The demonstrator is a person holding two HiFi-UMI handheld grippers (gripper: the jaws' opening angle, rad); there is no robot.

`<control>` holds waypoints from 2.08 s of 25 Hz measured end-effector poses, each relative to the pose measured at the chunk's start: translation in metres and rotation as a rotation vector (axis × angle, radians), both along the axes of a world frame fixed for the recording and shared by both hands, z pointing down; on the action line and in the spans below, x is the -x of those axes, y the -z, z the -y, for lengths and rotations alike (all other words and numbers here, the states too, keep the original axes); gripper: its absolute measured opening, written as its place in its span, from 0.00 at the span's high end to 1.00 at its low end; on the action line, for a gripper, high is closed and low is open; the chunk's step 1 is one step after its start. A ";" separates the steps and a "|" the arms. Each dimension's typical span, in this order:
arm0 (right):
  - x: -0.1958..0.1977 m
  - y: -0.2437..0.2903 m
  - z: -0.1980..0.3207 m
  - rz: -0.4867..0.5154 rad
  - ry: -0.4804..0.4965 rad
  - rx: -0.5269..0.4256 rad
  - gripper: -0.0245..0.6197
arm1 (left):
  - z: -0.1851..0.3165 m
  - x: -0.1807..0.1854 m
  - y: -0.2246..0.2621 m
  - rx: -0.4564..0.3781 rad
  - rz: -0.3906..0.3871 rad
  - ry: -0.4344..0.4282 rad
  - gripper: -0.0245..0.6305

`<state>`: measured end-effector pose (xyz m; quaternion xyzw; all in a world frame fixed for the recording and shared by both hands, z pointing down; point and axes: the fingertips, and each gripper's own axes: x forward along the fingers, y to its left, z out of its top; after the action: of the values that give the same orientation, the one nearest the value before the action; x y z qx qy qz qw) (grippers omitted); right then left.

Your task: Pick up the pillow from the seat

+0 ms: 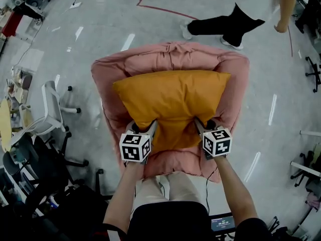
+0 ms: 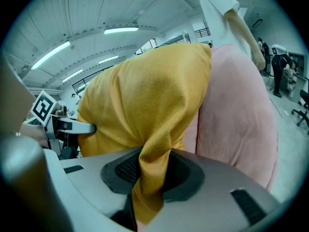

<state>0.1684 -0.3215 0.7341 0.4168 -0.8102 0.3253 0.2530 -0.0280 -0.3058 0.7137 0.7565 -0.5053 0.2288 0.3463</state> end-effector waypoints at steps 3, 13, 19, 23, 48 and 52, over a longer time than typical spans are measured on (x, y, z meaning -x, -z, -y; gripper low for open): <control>-0.002 0.010 -0.003 0.006 0.004 -0.010 0.77 | -0.004 -0.002 0.012 -0.016 -0.004 -0.003 0.63; 0.009 0.081 -0.001 0.029 0.016 -0.129 0.77 | -0.005 0.009 0.077 -0.118 -0.036 0.000 0.63; 0.020 0.134 0.005 0.032 0.008 -0.226 0.77 | 0.000 0.021 0.123 -0.212 -0.056 0.003 0.62; 0.029 0.157 -0.008 0.023 -0.006 -0.259 0.77 | -0.013 0.030 0.143 -0.243 -0.069 0.001 0.62; 0.041 0.242 -0.087 0.022 -0.093 -0.374 0.76 | -0.082 0.043 0.224 -0.361 -0.105 -0.074 0.62; 0.045 0.253 -0.103 0.025 -0.101 -0.392 0.76 | -0.098 0.047 0.235 -0.379 -0.110 -0.078 0.62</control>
<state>0.1231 -0.2185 0.4808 0.4939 -0.8393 0.1787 0.1401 -0.0751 -0.2082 0.4787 0.8384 -0.4901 0.1014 0.2157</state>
